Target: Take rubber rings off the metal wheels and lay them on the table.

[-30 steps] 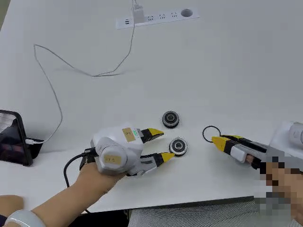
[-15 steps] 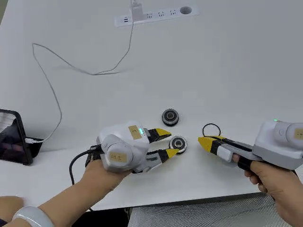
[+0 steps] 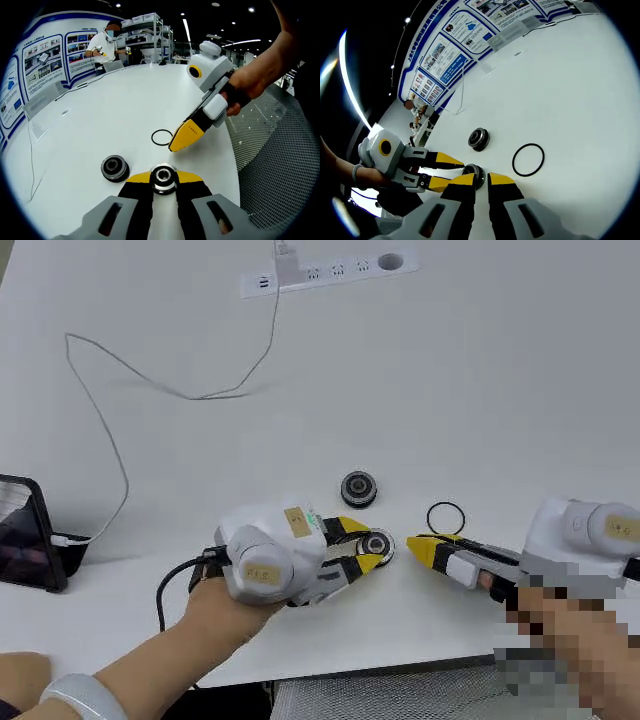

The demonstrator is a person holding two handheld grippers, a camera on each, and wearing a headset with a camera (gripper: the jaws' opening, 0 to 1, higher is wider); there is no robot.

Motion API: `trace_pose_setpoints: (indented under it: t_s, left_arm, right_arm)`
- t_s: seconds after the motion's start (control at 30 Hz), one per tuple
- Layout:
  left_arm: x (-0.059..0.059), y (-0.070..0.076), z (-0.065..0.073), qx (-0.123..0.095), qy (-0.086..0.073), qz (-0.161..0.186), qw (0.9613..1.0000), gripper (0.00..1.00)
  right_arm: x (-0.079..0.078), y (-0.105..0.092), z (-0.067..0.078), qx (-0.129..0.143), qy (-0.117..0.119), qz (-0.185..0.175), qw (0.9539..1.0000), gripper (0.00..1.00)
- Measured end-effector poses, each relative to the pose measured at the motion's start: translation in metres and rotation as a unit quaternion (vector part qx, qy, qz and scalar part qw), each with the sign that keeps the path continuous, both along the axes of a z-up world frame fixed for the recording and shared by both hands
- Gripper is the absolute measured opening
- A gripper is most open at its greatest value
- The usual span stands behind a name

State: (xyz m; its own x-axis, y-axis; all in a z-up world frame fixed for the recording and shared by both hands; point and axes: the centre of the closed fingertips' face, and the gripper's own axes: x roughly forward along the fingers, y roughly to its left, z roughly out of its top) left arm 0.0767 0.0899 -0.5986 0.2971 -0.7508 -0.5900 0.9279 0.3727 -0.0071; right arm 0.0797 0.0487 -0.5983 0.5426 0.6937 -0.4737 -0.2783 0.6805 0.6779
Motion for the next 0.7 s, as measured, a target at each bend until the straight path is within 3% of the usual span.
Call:
trace_pose_setpoints:
  t_s: [0.7]
  left_arm:
    - [0.0023,-0.0014,-0.0077,0.017,-0.005,-0.01,0.9998,0.14]
  right_arm:
    - [0.0032,0.0027,-0.0006,0.005,0.0,0.001,1.0,0.1]
